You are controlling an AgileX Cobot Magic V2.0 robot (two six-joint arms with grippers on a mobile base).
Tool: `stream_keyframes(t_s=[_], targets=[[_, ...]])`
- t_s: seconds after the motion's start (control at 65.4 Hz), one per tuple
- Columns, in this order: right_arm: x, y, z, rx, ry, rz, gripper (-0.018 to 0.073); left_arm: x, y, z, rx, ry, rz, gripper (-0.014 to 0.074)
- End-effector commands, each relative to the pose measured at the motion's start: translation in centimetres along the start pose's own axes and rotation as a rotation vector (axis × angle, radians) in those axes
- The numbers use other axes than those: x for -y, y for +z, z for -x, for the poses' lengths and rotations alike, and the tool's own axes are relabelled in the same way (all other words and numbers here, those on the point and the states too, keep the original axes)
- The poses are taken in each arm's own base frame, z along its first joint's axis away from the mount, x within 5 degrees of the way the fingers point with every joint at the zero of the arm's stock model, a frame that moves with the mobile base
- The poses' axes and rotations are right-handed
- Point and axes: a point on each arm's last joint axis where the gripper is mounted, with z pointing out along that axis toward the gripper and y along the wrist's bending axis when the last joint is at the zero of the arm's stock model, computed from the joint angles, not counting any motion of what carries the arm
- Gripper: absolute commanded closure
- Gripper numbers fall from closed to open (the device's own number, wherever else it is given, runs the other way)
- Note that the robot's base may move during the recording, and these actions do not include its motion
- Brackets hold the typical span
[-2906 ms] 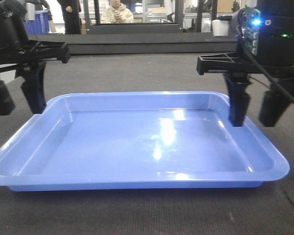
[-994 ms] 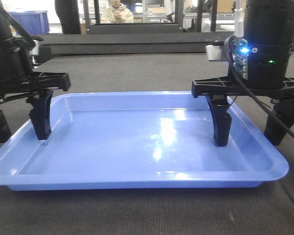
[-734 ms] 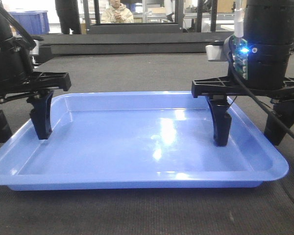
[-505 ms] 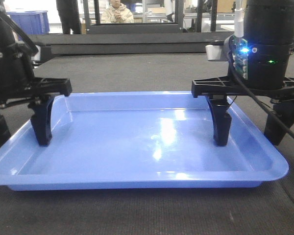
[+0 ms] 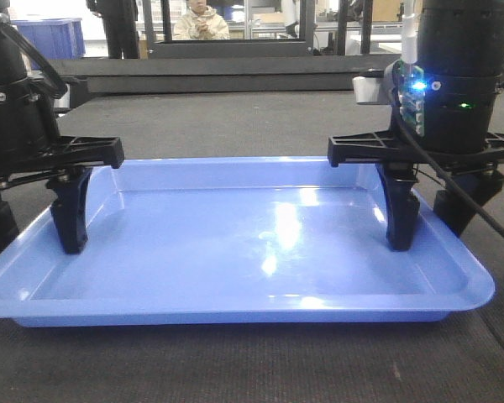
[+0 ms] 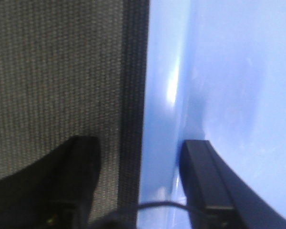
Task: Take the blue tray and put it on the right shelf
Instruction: 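Close both grippers on the opposite side rims of the blue tray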
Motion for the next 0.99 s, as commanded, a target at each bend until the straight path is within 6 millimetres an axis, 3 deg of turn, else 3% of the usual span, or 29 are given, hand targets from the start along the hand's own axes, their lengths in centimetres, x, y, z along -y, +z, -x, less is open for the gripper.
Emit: stream_keyframes(t_s=[0.0, 0.306, 0.841, 0.979], targets=[[-0.2, -2.3, 0.5, 0.074, 0.000, 0.037, 0.0342, 0.4, -2.1, 0.5, 0.068, 0.001, -0.036, 0.0419], [-0.2, -2.3, 0.5, 0.072, 0.000, 0.036, 0.0340, 0.4, -2.1, 0.5, 0.066, 0.001, -0.035, 0.0595], [-0.2, -2.4, 0.5, 0.075, 0.000, 0.038, 0.0340, 0.4, -2.1, 0.4, 0.062, 0.000, -0.036, 0.0595], [-0.3, -4.7, 0.5, 0.082, 0.000, 0.042, 0.0340, 0.6, -3.5, 0.7, 0.057, 0.002, -0.038, 0.0595]])
